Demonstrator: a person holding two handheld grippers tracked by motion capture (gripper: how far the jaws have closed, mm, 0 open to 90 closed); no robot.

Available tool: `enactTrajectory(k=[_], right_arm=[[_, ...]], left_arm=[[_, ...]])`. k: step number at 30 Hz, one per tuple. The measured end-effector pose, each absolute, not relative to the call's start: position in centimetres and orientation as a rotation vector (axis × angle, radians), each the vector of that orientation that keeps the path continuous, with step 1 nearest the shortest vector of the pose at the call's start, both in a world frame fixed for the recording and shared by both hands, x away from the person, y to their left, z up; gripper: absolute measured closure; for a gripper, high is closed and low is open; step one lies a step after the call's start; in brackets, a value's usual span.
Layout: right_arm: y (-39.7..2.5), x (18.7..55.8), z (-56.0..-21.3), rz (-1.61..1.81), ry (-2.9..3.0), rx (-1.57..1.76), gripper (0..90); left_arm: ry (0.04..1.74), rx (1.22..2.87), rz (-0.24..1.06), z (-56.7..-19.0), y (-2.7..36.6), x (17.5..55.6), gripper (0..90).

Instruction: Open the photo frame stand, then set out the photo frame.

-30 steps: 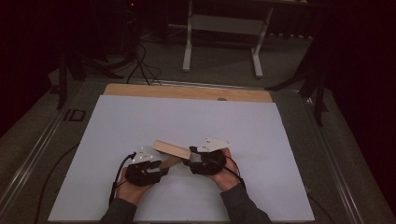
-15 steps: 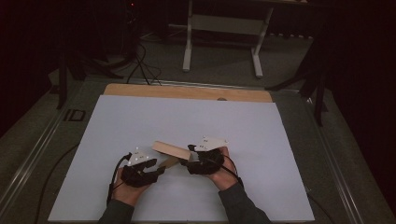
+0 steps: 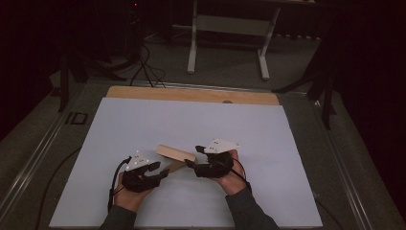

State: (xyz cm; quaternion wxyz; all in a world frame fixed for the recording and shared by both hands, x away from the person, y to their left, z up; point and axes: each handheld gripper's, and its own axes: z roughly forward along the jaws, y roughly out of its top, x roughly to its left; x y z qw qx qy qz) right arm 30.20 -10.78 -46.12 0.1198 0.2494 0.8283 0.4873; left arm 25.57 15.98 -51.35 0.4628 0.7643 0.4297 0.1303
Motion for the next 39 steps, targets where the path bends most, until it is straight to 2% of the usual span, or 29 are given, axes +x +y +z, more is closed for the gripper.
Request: enactTrajectory(k=[20,33,39], right_arm=[[-13.1,30.2,-44.4,1.511,2.295,0.796,39.2],[-15.2,31.2,-44.7,1.494,2.22,0.898,45.3],[-15.8,31.9,-45.5,1.457,2.219,0.949,53.2]], left_arm=[[0.944,1.931,0.389,-50.1,14.7,25.0,52.3],[0.915,1.931,0.417,-49.6,14.6,25.0,52.3],[0.898,1.936,0.421,-49.5,14.5,25.0,53.7]])
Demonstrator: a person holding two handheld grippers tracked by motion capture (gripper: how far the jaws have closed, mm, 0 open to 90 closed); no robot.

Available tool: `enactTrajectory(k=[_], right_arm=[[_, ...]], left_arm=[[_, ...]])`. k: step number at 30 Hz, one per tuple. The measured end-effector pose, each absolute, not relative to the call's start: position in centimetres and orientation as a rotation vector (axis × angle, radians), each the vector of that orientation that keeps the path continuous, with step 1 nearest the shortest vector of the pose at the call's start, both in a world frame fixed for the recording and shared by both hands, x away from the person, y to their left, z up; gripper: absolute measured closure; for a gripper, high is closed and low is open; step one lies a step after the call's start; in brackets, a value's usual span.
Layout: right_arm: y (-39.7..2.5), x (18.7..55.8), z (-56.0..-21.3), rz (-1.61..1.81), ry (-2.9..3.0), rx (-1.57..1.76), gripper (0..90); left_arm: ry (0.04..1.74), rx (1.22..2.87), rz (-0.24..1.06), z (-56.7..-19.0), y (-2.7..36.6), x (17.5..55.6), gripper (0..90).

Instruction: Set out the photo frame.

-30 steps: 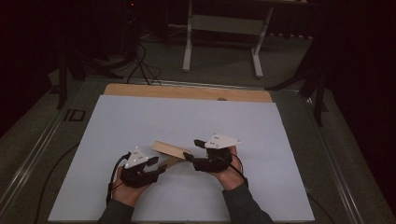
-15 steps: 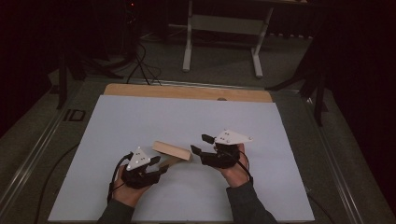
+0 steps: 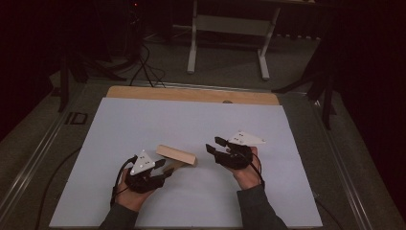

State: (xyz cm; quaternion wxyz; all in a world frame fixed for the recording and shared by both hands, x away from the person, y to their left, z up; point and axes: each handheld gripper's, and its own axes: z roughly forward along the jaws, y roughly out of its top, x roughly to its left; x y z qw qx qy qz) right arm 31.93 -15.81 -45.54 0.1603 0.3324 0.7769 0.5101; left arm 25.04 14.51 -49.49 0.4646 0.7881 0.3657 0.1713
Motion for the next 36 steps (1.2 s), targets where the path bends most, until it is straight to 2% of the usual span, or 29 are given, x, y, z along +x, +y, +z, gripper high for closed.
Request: enactTrajectory(k=[6,8,9,10,13,15,17,24,28,36], right_arm=[[-15.6,32.5,-46.7,1.385,2.237,0.962,62.3],[-15.6,32.6,-46.9,1.379,2.228,0.972,66.5],[-15.7,32.7,-47.1,1.377,2.22,0.992,72.6],[-15.7,32.7,-47.1,1.377,2.22,0.992,72.6],[-15.6,32.7,-47.5,1.372,2.215,1.017,84.1],[-15.4,32.7,-47.7,1.367,2.22,1.013,88.5],[-15.1,32.6,-47.9,1.358,2.235,1.007,89.6],[-13.7,32.6,-48.6,1.344,2.296,0.981,89.8],[-13.5,32.9,-48.6,1.389,2.302,0.975,89.8],[-12.8,32.8,-48.7,1.439,2.339,0.944,89.8]], left_arm=[[0.893,1.934,0.421,-49.4,14.5,25.0,58.1],[0.892,1.933,0.419,-49.4,14.5,25.0,58.9],[0.89,1.934,0.407,-49.4,14.5,25.1,61.1],[0.89,1.933,0.4,-49.5,14.5,25.2,61.1],[0.892,1.938,0.393,-49.5,14.5,25.3,67.1],[0.907,1.942,0.406,-49.6,14.5,25.4,73.2],[0.925,1.94,0.433,-49.5,14.6,25.4,76.9],[0.945,1.909,0.469,-49.2,15.1,25.8,80.3],[0.958,1.915,0.457,-49.3,15.2,26.3,88.3],[0.991,1.936,0.459,-49.4,14.9,27.0,89.2]])
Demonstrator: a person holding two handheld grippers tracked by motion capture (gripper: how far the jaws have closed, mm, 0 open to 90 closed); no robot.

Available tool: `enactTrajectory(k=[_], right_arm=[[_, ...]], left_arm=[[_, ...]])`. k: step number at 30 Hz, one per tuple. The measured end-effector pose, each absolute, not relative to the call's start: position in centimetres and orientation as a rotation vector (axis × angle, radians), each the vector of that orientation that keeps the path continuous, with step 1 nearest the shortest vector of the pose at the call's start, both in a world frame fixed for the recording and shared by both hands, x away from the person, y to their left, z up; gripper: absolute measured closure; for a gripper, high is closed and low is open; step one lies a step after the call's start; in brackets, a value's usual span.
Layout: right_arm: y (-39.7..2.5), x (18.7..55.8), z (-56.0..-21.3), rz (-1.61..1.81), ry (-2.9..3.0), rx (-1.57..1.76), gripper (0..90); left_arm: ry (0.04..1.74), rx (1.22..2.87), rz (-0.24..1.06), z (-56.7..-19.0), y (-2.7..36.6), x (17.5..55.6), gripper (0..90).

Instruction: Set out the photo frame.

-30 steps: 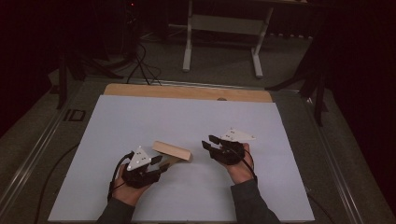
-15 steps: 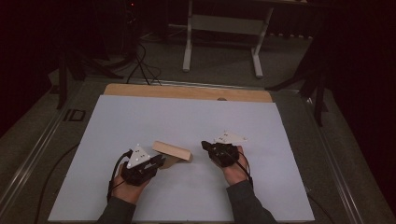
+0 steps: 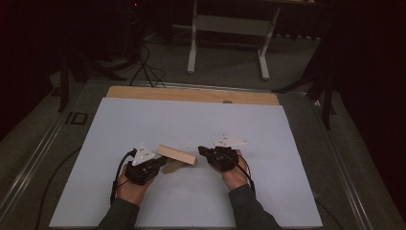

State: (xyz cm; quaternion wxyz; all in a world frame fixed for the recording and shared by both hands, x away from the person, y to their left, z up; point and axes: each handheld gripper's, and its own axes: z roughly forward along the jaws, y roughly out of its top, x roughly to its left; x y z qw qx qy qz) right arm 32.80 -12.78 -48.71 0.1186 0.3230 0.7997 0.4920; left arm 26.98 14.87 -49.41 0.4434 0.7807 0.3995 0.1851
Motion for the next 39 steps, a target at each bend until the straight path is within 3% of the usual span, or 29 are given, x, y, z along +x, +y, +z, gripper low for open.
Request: enactTrajectory(k=[39], right_arm=[[-12.1,31.6,-47.6,1.475,2.431,0.797,89.8]], left_arm=[[0.933,1.964,0.416,-49.5,12.5,27.3,89.5]])
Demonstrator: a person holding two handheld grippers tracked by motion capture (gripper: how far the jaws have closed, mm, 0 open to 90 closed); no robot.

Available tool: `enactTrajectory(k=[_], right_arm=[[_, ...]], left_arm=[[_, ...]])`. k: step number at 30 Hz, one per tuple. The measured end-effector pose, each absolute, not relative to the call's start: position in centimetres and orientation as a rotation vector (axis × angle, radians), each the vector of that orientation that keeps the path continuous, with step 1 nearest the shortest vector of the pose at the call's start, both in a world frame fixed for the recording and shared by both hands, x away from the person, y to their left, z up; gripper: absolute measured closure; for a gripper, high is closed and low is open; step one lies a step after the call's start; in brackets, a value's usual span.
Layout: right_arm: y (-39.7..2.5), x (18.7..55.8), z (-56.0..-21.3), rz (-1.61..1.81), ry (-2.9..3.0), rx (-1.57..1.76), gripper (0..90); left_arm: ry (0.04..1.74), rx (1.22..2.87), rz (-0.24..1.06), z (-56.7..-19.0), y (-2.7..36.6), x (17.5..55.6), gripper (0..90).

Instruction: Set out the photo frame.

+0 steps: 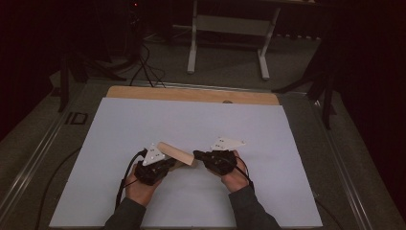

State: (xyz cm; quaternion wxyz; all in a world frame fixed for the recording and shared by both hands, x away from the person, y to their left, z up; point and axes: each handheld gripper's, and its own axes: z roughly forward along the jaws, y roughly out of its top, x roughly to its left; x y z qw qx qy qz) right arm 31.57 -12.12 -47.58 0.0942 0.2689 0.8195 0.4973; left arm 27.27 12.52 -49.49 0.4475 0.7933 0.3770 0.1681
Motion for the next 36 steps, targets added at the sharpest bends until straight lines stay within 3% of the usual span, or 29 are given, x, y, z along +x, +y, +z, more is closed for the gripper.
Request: enactTrajectory(k=[36], right_arm=[[-10.3,29.8,-47.3,1.451,2.525,0.65,89.9]], left_arm=[[0.978,1.943,0.395,-49.9,13.2,27.7,89.6]])
